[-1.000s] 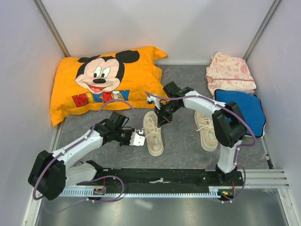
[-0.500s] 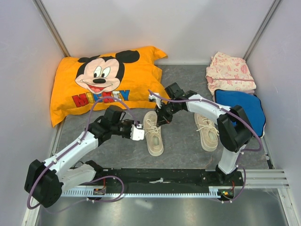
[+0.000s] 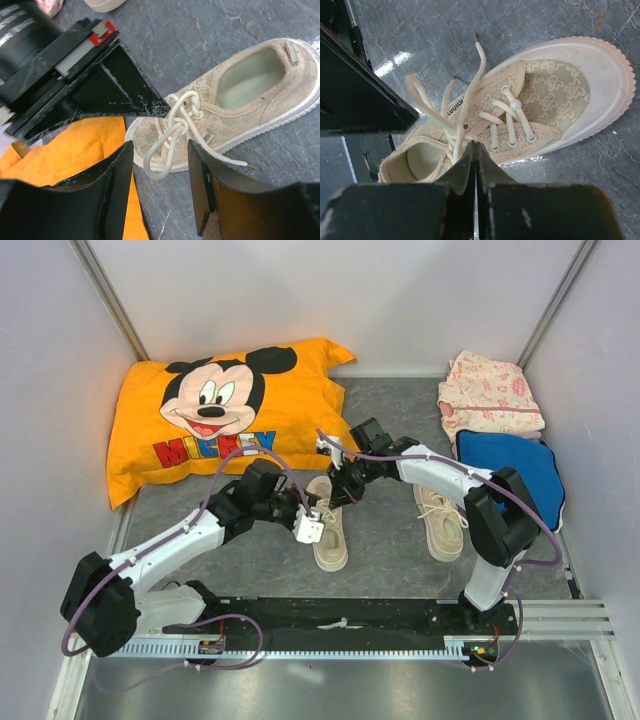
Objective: Tie the shoes
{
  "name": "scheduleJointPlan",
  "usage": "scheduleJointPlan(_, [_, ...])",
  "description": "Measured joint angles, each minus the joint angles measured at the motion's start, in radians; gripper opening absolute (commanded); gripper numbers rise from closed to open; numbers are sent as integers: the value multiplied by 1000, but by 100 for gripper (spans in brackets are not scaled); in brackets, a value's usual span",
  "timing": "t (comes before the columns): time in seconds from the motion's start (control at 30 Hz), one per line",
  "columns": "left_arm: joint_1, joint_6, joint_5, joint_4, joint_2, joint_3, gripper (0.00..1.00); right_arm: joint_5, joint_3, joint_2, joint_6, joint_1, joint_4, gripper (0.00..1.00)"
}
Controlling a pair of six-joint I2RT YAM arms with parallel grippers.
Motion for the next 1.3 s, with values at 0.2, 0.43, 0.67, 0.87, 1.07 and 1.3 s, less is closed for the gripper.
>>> scheduleJointPlan(0.2, [-28, 81, -37, 2, 65, 1, 48, 3, -1, -1, 18, 10, 14, 0])
scheduleJointPlan(0.43, [-37, 156, -68, -1, 146, 22, 19, 19, -3, -6, 33, 13, 15, 0])
scheduleJointPlan(0.67, [-37, 169, -75, -12, 150, 25, 6, 71, -14, -34, 56, 13, 19, 0])
scheduleJointPlan(0.87, [-37, 167, -91, -31, 140, 25, 2, 111, -68, -76, 78, 13, 31, 0])
scheduleJointPlan(1.07, [-37, 160, -94, -37, 109, -2, 2, 162, -132, -113, 90, 13, 39, 0])
scheduleJointPlan(1.3, [-37, 159, -94, -54, 69, -39, 2, 198, -192, -167, 93, 5, 46, 0])
